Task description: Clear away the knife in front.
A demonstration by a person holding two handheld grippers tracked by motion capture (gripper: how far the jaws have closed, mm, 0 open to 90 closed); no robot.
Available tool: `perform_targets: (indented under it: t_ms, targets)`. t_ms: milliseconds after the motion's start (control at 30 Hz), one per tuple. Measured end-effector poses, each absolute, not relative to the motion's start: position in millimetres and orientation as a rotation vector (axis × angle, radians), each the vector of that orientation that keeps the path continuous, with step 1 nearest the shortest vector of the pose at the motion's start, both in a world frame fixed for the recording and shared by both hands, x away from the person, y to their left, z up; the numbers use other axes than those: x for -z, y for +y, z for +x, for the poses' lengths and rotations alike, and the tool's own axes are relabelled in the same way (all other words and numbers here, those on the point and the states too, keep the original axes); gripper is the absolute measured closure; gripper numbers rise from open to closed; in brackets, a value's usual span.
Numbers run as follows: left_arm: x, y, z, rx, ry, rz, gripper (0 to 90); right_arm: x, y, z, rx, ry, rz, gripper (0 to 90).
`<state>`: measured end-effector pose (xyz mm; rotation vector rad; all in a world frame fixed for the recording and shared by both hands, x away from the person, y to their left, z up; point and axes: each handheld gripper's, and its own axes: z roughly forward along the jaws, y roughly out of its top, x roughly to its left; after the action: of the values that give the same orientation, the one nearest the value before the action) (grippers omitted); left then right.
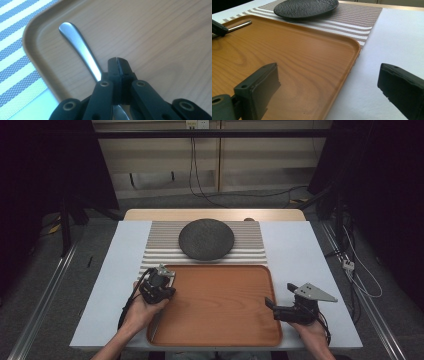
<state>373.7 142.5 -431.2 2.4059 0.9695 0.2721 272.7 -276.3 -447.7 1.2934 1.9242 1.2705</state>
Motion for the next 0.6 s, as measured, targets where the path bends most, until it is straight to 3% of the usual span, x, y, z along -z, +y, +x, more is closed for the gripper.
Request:
perform_targets:
  t_ms: [600]
  targets:
    - [432.1,157.0,372.1,-0.253,1.025,2.369,90.0,447.2,-276.4,271.6,-1.271,1.923,1.290,3.6]
